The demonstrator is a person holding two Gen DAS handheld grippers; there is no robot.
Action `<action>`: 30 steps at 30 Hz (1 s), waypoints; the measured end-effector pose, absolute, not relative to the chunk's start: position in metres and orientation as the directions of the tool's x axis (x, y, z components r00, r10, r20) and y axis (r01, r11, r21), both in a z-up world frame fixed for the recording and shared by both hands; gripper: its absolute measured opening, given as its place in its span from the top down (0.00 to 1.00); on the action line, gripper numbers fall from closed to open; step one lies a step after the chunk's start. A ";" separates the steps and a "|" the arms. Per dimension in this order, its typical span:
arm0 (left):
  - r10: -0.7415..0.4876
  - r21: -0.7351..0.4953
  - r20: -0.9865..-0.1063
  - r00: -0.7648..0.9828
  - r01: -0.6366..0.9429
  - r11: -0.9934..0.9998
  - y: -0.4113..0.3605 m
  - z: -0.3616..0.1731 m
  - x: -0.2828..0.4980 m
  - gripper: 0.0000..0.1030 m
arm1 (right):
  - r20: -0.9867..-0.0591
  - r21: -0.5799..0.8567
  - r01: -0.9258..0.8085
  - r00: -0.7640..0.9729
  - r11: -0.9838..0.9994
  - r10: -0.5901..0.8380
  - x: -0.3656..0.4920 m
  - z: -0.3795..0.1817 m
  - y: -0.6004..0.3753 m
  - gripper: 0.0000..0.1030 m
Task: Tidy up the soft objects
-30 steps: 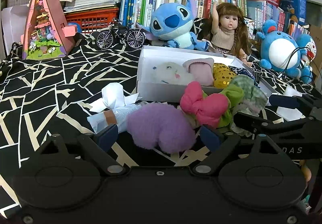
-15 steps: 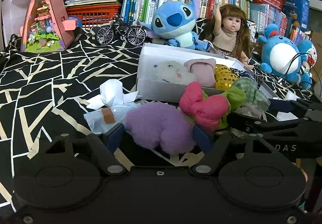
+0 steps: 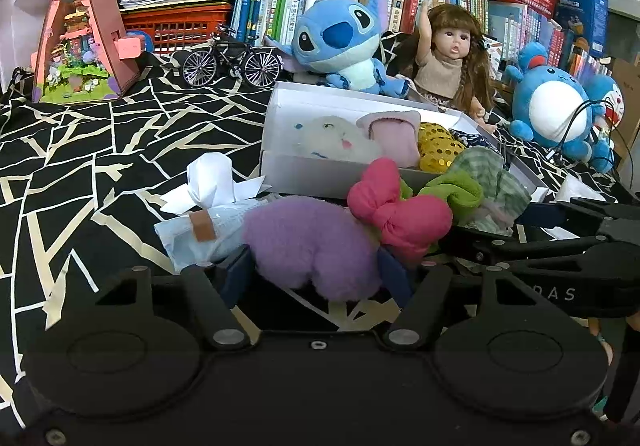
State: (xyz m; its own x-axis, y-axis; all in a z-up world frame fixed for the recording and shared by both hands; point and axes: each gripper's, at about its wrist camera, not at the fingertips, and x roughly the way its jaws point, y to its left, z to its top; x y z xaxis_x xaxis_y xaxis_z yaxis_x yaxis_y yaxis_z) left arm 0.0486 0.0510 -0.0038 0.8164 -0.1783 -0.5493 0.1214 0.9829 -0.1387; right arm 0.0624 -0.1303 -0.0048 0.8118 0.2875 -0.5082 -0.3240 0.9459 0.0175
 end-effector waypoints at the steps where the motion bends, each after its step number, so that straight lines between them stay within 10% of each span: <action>1: -0.181 -0.139 -0.550 0.816 0.124 0.983 0.051 -0.004 0.049 0.39 | -0.510 0.016 -0.326 0.811 0.945 0.288 0.062 -0.005 -0.130 0.20; 8: -0.159 -0.099 -0.521 0.839 0.126 0.987 0.045 0.004 0.044 0.48 | -0.492 0.064 -0.301 0.820 0.952 0.292 0.062 0.001 -0.135 0.40; 30: -0.183 -0.131 -0.450 0.874 0.139 0.982 0.060 0.048 0.046 0.48 | -0.400 0.090 -0.242 0.879 0.966 0.257 0.050 0.039 -0.157 0.50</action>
